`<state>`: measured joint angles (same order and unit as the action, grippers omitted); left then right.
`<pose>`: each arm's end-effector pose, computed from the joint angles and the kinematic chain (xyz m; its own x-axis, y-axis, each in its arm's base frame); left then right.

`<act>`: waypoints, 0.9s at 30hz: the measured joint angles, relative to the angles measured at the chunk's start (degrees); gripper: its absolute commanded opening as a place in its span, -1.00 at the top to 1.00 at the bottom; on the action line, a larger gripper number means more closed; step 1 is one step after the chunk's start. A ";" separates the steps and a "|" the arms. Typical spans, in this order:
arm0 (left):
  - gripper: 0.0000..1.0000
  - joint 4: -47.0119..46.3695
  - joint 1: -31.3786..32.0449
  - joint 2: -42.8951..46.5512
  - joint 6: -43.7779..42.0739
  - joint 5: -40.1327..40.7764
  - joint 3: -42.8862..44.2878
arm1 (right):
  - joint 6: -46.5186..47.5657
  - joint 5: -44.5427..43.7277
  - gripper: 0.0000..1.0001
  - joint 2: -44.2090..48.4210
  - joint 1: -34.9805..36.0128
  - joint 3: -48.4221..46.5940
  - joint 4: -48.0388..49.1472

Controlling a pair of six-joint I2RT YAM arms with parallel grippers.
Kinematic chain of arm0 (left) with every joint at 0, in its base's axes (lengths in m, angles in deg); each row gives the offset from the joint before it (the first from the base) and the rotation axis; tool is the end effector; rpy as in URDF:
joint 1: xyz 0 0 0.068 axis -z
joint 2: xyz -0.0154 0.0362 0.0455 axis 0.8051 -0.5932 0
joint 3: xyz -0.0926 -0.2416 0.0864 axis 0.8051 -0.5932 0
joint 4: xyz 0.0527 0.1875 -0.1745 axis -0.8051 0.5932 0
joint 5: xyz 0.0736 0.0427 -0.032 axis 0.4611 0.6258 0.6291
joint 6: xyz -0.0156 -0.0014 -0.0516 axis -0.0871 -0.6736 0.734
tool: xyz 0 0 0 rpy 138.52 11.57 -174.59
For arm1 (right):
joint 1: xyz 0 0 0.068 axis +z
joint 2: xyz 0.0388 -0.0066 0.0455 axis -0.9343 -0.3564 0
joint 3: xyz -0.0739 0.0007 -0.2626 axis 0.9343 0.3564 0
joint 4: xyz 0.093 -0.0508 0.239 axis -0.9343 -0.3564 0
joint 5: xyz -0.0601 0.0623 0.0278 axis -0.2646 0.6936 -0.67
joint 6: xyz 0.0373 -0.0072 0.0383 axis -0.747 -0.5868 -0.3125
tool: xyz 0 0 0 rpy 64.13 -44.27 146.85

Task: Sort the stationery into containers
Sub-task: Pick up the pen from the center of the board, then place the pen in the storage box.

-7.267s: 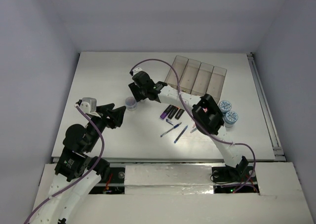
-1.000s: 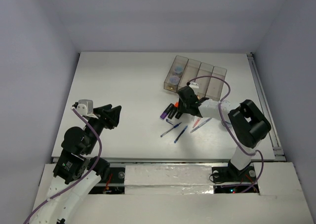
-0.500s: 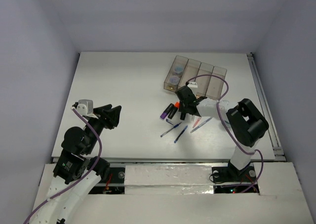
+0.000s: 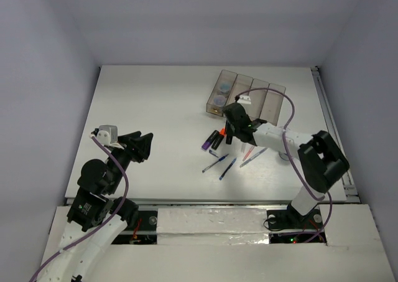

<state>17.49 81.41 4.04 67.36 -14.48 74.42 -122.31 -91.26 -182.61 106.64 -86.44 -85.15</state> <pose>0.0724 -0.0348 0.3446 0.0338 -0.3412 -0.9394 0.4198 0.8578 -0.2965 0.2928 0.2049 0.1885 -0.6756 0.1215 -0.7272 0.0774 0.9926 0.0939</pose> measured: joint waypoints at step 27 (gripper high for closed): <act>0.11 0.00 0.00 -0.22 -0.02 0.02 0.00 | 12.87 3.82 -0.45 -17.70 -15.15 -31.39 -0.17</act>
<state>17.49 81.41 3.82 67.34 -14.46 74.42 -109.44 -87.43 -200.31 91.49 -117.83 -85.33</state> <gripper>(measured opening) 0.443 0.663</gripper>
